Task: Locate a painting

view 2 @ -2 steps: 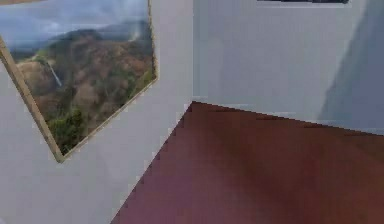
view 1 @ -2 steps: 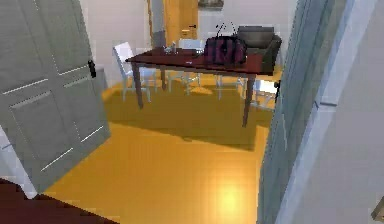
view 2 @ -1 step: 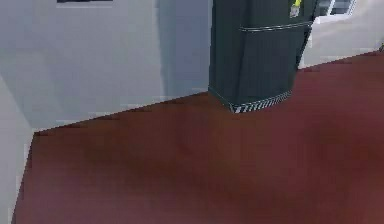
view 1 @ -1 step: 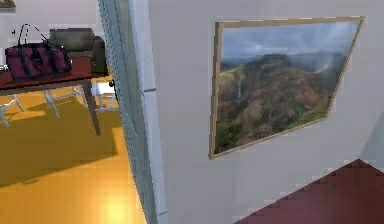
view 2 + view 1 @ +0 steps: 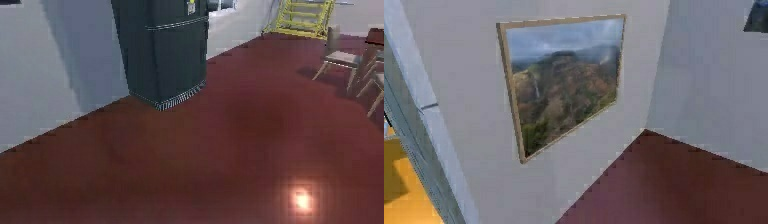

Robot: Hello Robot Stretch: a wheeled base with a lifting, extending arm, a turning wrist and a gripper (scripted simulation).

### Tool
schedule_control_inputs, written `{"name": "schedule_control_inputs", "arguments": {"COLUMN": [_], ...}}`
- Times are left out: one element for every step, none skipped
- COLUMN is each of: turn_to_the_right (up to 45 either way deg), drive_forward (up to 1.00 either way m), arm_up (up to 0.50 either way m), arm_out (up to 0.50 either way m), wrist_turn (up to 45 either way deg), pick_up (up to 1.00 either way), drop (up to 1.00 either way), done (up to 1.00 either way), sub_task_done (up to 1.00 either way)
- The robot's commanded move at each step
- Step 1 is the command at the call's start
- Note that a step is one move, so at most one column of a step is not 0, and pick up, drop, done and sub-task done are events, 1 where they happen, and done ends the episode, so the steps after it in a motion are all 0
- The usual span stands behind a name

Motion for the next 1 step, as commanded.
{"name": "schedule_control_inputs", "arguments": {"turn_to_the_right": [0.0], "drive_forward": [0.00], "arm_up": [0.00], "arm_out": [0.00], "wrist_turn": [0.0], "pick_up": [0.00], "drop": [0.00], "done": [1.00], "sub_task_done": [0.00]}}
